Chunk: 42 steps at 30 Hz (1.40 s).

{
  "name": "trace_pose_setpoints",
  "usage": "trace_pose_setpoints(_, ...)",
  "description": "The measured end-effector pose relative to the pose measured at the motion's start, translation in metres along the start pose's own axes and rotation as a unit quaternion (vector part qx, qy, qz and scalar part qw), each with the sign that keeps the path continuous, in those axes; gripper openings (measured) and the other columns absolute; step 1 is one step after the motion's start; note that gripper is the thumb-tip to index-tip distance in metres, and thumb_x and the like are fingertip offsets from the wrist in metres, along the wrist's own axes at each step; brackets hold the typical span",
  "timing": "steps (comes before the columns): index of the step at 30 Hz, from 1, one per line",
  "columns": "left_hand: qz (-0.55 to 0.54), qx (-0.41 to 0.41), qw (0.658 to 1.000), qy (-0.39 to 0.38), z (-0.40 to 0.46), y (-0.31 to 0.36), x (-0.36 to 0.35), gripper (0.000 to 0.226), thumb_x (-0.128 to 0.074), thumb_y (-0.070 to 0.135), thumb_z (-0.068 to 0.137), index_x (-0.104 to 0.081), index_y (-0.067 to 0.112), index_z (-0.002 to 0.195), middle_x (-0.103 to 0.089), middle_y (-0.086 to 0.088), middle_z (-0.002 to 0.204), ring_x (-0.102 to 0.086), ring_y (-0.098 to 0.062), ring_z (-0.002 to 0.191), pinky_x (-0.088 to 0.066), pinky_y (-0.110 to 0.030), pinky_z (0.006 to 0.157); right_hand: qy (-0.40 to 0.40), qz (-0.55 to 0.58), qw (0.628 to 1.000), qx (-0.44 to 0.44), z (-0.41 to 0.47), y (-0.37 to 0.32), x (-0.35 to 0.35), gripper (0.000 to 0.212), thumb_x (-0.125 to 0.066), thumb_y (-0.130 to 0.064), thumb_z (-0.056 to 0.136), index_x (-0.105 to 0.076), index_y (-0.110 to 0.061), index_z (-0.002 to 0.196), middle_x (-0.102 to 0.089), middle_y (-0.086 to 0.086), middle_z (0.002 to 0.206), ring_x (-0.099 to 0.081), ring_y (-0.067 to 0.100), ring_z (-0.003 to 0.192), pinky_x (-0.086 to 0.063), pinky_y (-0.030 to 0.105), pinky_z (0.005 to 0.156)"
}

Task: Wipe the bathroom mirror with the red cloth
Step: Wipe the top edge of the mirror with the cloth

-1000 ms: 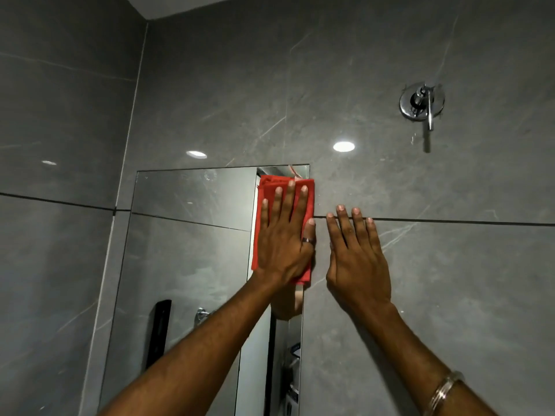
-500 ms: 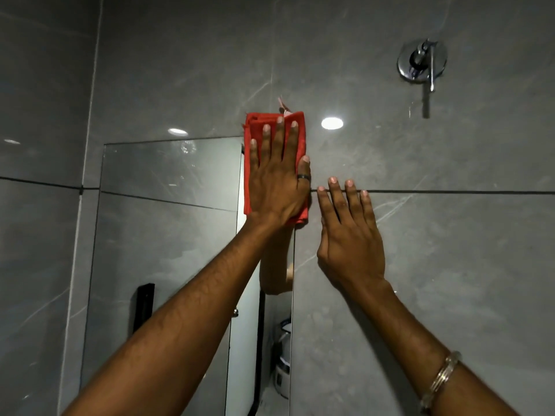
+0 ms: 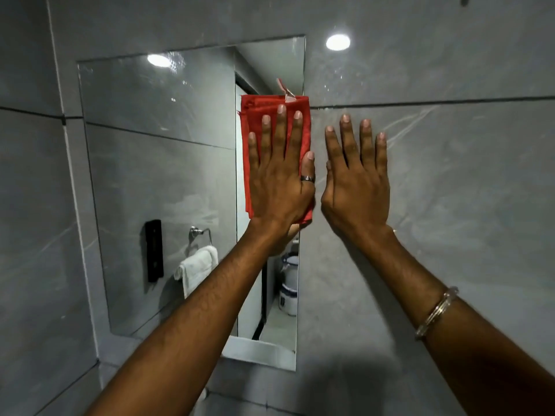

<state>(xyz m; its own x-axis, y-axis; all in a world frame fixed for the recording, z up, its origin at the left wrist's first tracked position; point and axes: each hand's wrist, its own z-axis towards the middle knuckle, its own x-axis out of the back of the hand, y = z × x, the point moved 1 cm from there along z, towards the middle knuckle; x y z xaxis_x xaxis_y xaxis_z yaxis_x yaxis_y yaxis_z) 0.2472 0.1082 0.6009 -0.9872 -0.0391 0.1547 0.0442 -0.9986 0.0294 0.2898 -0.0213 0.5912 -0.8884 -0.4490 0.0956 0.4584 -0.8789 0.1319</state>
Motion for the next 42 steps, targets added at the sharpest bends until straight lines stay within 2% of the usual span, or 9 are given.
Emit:
trace_pose_setpoints(7,-0.011,-0.001,1.000,-0.013,-0.076,-0.006,-0.011,0.062,-0.021,0.043,0.108,-0.022,0.010,0.161,-0.020,-0.017,0.170,-0.015,-0.036,0.158,-0.008,-0.057,0.128,-0.028,0.004,1.000,0.015,-0.071,-0.015,-0.005,0.062,-0.025,-0.039,0.109,-0.015,-0.015,0.166,-0.015,0.010,0.174,-0.015,0.031,0.161,-0.004,0.051,0.130)
trace_pose_setpoints(12,-0.017,-0.004,0.999,-0.030,-0.141,-0.018,-0.023,0.063,-0.021,0.045,0.109,-0.011,0.014,0.162,-0.021,-0.017,0.169,-0.012,-0.036,0.159,-0.002,-0.054,0.128,-0.053,-0.014,0.998,-0.001,-0.120,-0.013,-0.008,0.063,-0.024,-0.045,0.109,-0.014,-0.019,0.166,-0.014,0.008,0.173,-0.008,0.029,0.162,0.000,0.050,0.130)
trace_pose_setpoints(18,-0.029,0.004,0.998,-0.056,-0.235,-0.029,-0.032,0.065,-0.024,0.046,0.107,-0.001,0.020,0.162,0.007,-0.004,0.172,0.005,-0.028,0.160,0.002,-0.053,0.129,-0.075,-0.034,0.997,-0.015,-0.164,-0.017,-0.014,0.068,-0.021,-0.050,0.109,-0.001,-0.021,0.166,-0.011,0.007,0.173,0.007,0.024,0.158,0.008,0.048,0.129)
trace_pose_setpoints(22,-0.038,0.026,0.996,-0.072,-0.291,-0.026,-0.037,0.068,-0.024,0.048,0.106,0.001,0.021,0.163,0.011,-0.001,0.172,0.007,-0.027,0.160,0.005,-0.051,0.129,-0.070,-0.037,0.997,-0.020,-0.169,-0.018,-0.019,0.070,-0.023,-0.052,0.108,0.006,-0.023,0.164,-0.007,0.007,0.172,0.010,0.023,0.158,0.012,0.047,0.128)
trace_pose_setpoints(25,-0.042,0.029,0.996,-0.071,-0.325,-0.023,-0.039,0.068,-0.024,0.048,0.106,0.000,0.020,0.163,0.010,-0.002,0.173,0.006,-0.027,0.160,0.005,-0.049,0.130,-0.062,-0.039,0.997,-0.019,-0.169,-0.019,-0.019,0.070,-0.025,-0.052,0.108,0.005,-0.022,0.164,-0.009,0.008,0.172,0.005,0.025,0.160,0.013,0.046,0.128)
trace_pose_setpoints(28,-0.036,0.014,0.997,-0.064,-0.348,-0.020,-0.039,0.066,-0.022,0.049,0.107,0.001,0.022,0.163,0.010,0.000,0.173,0.006,-0.024,0.161,0.003,-0.048,0.130,-0.052,-0.041,0.998,-0.017,-0.169,-0.020,-0.017,0.070,-0.027,-0.050,0.108,-0.001,-0.020,0.165,-0.014,0.008,0.171,-0.011,0.032,0.160,0.009,0.047,0.129)
trace_pose_setpoints(31,-0.032,0.010,0.998,-0.060,-0.354,-0.020,-0.040,0.065,-0.022,0.049,0.108,-0.001,0.023,0.163,0.009,0.001,0.173,0.005,-0.024,0.161,0.001,-0.048,0.130,-0.047,-0.040,0.998,-0.016,-0.170,-0.021,-0.015,0.068,-0.030,-0.048,0.108,-0.012,-0.019,0.166,-0.015,0.008,0.172,-0.014,0.033,0.159,0.002,0.050,0.129)
trace_pose_setpoints(38,-0.032,0.019,0.997,-0.075,-0.300,-0.014,-0.035,0.063,-0.022,0.045,0.108,0.001,0.023,0.163,0.012,0.001,0.173,0.006,-0.023,0.161,-0.001,-0.049,0.129,-0.069,-0.039,0.997,-0.022,-0.171,-0.019,-0.013,0.066,-0.029,-0.043,0.108,-0.009,-0.020,0.167,0.004,0.001,0.175,0.007,0.024,0.160,0.003,0.049,0.131)
trace_pose_setpoints(42,-0.023,0.029,0.996,-0.080,-0.221,-0.012,-0.025,0.063,-0.025,0.041,0.107,-0.003,0.020,0.163,0.008,-0.004,0.172,0.005,-0.025,0.160,0.002,-0.050,0.130,-0.100,-0.031,0.994,-0.018,-0.168,-0.017,-0.003,0.063,-0.023,-0.043,0.109,-0.013,-0.021,0.167,-0.006,0.002,0.175,-0.001,0.024,0.162,0.001,0.047,0.131)
